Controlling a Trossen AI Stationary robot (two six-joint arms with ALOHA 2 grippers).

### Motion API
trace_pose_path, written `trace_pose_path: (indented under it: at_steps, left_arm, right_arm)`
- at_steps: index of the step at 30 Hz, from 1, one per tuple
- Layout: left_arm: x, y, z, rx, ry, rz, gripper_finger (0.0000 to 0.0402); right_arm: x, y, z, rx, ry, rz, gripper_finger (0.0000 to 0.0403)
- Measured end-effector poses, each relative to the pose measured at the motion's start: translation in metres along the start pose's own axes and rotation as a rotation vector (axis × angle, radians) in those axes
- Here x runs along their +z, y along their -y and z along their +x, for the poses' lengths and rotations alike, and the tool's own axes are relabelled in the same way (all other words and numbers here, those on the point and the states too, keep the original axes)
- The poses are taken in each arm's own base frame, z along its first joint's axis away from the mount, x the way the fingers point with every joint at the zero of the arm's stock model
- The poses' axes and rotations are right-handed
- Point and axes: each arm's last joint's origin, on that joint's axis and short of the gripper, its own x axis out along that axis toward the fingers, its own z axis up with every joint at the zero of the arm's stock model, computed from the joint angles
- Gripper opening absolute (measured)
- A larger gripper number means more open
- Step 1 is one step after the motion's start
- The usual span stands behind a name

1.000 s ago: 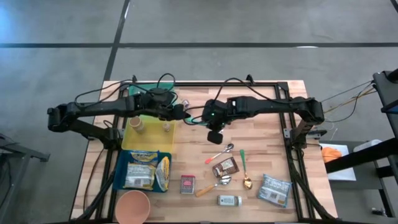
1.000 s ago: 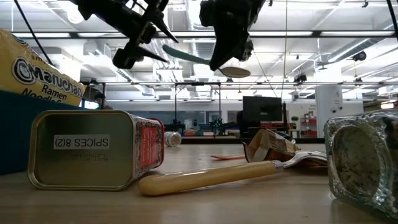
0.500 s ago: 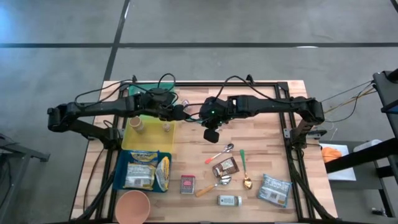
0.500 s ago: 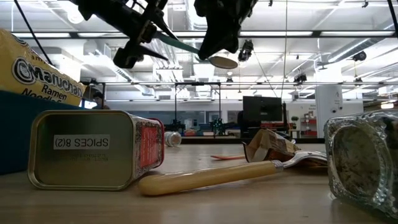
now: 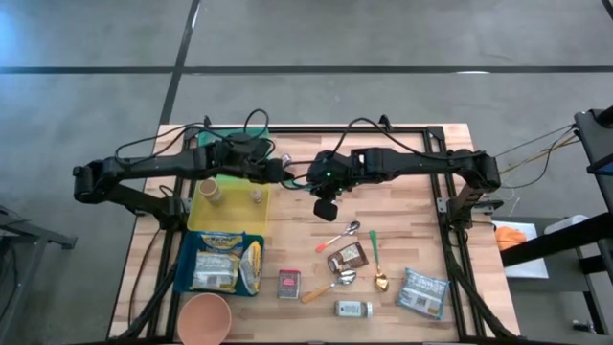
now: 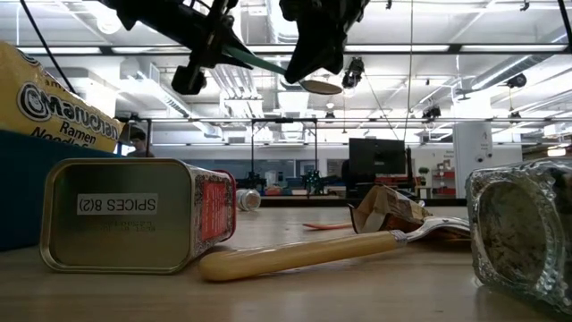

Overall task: Pick & Place Food Item
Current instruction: Put the light blue spoon into the green bin

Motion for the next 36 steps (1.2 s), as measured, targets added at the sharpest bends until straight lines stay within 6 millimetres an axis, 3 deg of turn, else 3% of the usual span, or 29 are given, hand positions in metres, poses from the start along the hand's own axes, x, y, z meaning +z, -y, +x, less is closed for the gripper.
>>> trace_pose_path:
  at_steps: [26, 30, 36]
  left_arm:
    - [0.0013, 0.001, -0.0007, -0.012, 0.009, 0.047, 0.0051]
    - [0.0024, 0.0009, -0.0009, -0.013, 0.015, 0.05, 0.005]
    - [0.0048, -0.0004, -0.0012, -0.011, 0.018, 0.049, 0.0049]
  right_arm:
    - [0.0046, 0.0003, -0.0048, -0.025, 0.019, 0.04, 0.0019]
    - [0.0058, 0.0007, -0.0048, -0.032, 0.033, 0.085, 0.0048]
    - [0.0088, 0.0011, -0.0063, -0.051, 0.06, 0.143, 0.0137]
